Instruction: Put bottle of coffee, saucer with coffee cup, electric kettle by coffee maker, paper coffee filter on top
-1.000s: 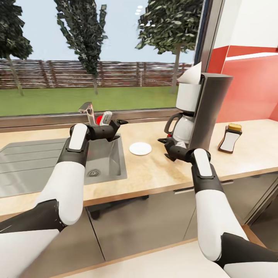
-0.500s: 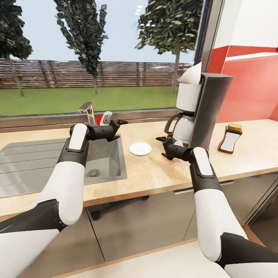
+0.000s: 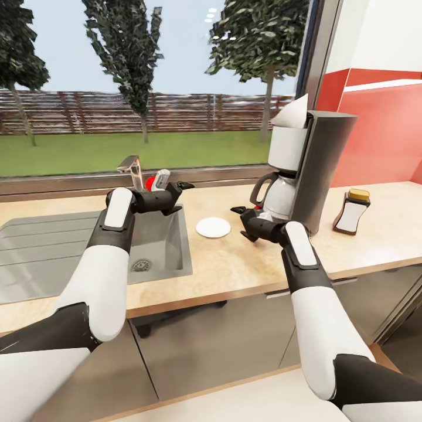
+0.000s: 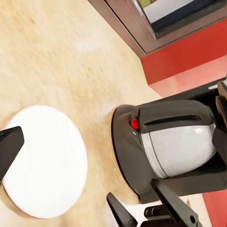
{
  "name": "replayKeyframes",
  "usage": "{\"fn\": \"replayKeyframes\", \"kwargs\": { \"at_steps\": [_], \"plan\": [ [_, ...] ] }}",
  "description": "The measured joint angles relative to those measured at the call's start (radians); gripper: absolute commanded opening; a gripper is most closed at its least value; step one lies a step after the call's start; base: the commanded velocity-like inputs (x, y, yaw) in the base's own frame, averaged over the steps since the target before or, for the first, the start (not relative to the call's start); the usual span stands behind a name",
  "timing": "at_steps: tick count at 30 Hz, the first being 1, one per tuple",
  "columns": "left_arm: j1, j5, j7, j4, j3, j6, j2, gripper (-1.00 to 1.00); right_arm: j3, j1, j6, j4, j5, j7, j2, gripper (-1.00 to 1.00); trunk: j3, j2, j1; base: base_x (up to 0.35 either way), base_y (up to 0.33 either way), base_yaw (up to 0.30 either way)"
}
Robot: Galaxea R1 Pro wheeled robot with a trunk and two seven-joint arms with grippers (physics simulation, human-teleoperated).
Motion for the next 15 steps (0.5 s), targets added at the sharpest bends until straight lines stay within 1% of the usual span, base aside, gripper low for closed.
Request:
{"fn": "replayKeyframes", "kwargs": {
  "at_steps": [3,6,15],
  "plan": [
    [0.0,0.0,0.0,0.0,0.001,0.0,0.0,1.0,0.032,0.0,-0.014,0.001,-0.003,0.0,0.0,1.0,0.0,0.0,0.0,0.062,0.0,0.0],
    [0.0,0.0,0.0,0.0,0.001,0.0,0.0,1.0,0.049,0.0,-0.021,0.001,-0.004,0.0,0.0,1.0,0.0,0.0,0.0,0.02,0.0,0.0],
    [0.0,0.0,0.0,0.001,0.003,0.0,0.0,1.0,0.061,0.0,-0.023,0.001,-0.004,0.0,0.001,1.0,0.0,0.0,0.0,0.053,0.012,0.0]
  ]
}}
